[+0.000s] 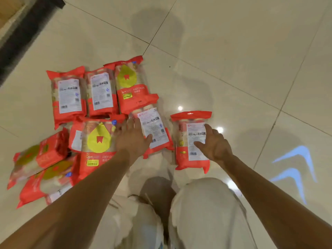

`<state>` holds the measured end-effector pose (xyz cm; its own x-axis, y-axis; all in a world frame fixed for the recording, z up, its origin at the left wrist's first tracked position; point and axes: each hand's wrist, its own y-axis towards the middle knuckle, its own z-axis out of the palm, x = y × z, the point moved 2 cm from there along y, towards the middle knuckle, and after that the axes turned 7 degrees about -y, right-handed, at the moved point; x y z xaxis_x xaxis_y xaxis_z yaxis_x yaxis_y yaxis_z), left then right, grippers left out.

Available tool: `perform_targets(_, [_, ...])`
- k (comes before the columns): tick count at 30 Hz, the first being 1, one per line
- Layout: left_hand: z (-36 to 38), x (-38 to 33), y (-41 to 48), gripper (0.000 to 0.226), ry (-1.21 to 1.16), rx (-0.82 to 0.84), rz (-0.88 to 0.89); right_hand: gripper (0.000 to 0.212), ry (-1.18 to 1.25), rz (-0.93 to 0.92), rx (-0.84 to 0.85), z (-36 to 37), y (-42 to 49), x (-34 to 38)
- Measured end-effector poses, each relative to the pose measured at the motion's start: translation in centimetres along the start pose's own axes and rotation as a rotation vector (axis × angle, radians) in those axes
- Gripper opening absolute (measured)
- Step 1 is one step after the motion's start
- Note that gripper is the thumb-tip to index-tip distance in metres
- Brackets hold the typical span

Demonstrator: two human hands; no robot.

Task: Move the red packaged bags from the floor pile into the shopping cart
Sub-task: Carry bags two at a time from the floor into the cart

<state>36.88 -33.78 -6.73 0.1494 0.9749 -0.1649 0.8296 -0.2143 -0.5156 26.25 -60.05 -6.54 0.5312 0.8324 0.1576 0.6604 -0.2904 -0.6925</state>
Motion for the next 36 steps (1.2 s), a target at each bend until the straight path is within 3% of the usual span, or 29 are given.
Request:
perform_targets(4, [6.1,2.3,6.1,0.097,-0.439,0.042,-0.27,0.104,0.234,0.113,0.038,6.7,9.0,-3.5])
perform_targets(6, [8.6,3.4,8.3,0.075,-0.778,0.04,-0.376,0.109,0.347,0.167,0.043,9.6,12.3,-5.4])
perform_targets(9, [10.5,4.0,9.5,0.043,-1.054,0.109,-0.53,0.09,0.432,0.182,0.054,10.3,13.0,-4.9])
perform_targets(11, [11.2,4.1,10.1,0.023,-1.142,0.125,-0.564,0.088,0.513,0.218,0.061,10.8,13.4,-5.1])
perform_targets(13, [11.4,4.0,10.7,0.023,-1.211,0.143,-0.576,0.085,0.573,0.246,0.061,11.2,14.0,-5.4])
perform_targets(17, [10.5,3.6,10.3,0.027,-1.218,0.179,-0.548,0.056,0.473,0.168,0.001,11.2,13.9,-5.3])
perform_targets(20, [7.9,3.6,8.1,0.04,-1.097,0.063,-0.449,0.076,0.448,0.161,-0.097,9.0,12.2,-4.7])
perform_targets(25, [-4.6,1.0,0.8,0.048,-1.116,-0.081,-0.319,0.072,0.464,0.054,-0.276,-3.6,3.2,-1.1])
perform_targets(27, [-12.1,-0.3,-2.8,0.061,-1.151,-0.136,-0.299,0.07,0.487,0.005,-0.351,-10.8,-2.6,1.4])
perform_targets(31, [-28.4,-1.7,-11.1,0.061,-1.177,-0.212,-0.186,0.07,0.564,-0.054,-0.474,-26.1,-15.9,6.5])
perform_targets(34, [-40.1,-1.6,-17.6,0.087,-1.149,-0.276,-0.12,0.08,0.625,-0.08,-0.555,-36.6,-25.8,10.0])
perform_targets(36, [-47.1,-1.5,-21.7,0.092,-1.169,-0.313,-0.053,0.078,0.682,-0.114,-0.595,-42.6,-32.1,12.1])
